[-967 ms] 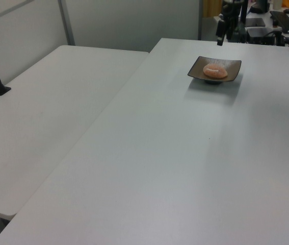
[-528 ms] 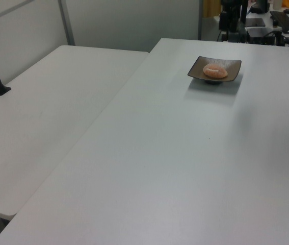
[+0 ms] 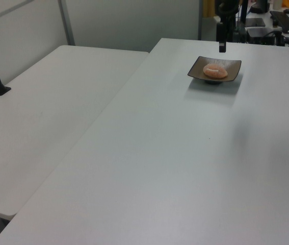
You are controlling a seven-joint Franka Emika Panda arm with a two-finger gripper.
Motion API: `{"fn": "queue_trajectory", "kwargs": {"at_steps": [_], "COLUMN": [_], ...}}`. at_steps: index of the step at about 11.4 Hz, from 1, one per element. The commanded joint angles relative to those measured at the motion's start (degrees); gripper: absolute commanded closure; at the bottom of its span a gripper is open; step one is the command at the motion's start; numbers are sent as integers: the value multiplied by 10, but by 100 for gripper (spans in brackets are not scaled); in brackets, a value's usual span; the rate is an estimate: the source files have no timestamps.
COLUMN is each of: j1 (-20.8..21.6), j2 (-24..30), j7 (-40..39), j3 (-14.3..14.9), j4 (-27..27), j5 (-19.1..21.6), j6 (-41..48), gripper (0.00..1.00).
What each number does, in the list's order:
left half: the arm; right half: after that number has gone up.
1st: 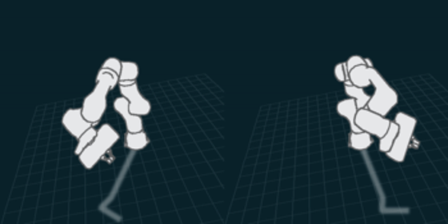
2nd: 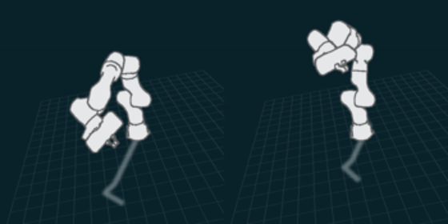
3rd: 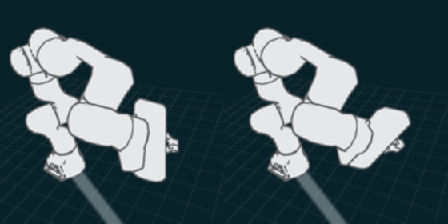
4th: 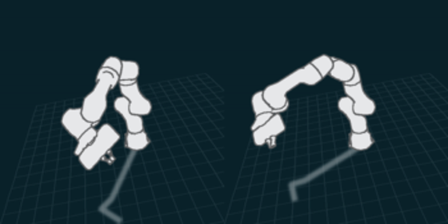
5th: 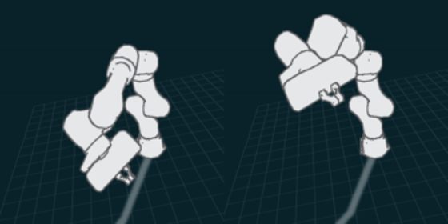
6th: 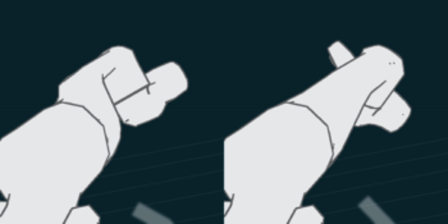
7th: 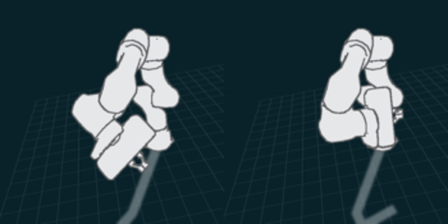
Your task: Bread is placed on a ceramic plate
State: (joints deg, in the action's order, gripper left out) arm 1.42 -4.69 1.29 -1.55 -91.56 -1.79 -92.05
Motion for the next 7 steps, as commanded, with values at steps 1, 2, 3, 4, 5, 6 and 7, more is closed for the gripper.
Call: {"fn": "queue_trajectory", "kwargs": {"at_steps": [1,2,3,4,5,6,7], "j1": [10,12,12,12,12,11,10], "j2": [20,20,21,21,21,21,21], "j7": [6,6,6,2,1,1,0], "j3": [9,9,11,16,21,22,22], "j4": [-25,-25,-24,-22,-20,-20,-21], "j5": [-9,-10,-9,-8,-7,-4,-4], "j6": [-10,-11,-10,-10,-11,-18,-27], "gripper": [0,0,0,0,0,0,0]}}
